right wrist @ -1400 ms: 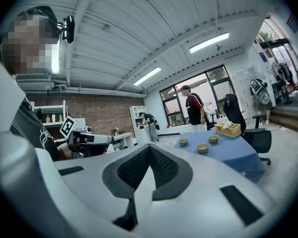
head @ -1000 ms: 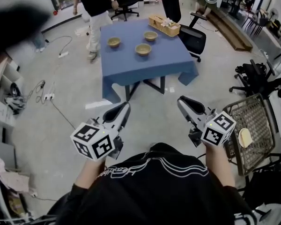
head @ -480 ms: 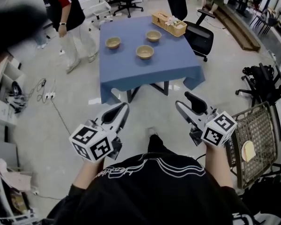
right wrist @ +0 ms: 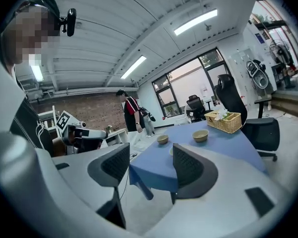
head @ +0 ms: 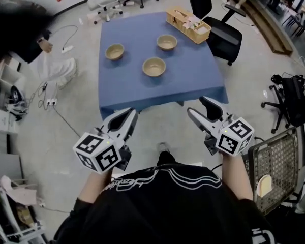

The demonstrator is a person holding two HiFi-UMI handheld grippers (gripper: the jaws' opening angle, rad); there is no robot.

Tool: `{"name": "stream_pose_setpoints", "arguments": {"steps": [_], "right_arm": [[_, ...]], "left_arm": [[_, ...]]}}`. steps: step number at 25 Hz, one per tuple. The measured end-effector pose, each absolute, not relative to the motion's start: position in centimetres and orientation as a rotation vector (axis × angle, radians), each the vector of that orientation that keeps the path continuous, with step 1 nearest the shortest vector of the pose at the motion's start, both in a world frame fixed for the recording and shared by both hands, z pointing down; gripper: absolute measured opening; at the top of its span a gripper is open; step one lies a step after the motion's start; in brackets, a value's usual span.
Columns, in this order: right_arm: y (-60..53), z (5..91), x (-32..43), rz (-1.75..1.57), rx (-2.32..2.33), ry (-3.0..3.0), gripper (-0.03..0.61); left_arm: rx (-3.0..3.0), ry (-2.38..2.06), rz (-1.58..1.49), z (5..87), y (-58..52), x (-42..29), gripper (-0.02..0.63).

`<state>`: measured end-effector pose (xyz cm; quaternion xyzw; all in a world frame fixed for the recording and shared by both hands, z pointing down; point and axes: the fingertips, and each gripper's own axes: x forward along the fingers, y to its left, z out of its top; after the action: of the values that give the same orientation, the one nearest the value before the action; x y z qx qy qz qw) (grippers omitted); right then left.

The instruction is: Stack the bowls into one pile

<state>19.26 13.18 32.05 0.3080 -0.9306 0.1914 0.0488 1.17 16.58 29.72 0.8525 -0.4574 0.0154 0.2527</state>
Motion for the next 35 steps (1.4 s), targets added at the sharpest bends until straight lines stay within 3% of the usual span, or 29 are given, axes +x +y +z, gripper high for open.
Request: {"name": "stream_pose_setpoints", "arguments": {"steps": [9,35], "right_arm": [[4.0,33.1,21.4,0.629,0.902,-2.801,0.27],[-7.6,34.6,21.7,0.671,1.004,-2.673,0.27]], "left_arm": [[2.291,-1.262,0.053,30.2,7.2,3.5,0.025],[2.285,-1.21,0.029,31.8,-5.5,2.3,0.025]]}}
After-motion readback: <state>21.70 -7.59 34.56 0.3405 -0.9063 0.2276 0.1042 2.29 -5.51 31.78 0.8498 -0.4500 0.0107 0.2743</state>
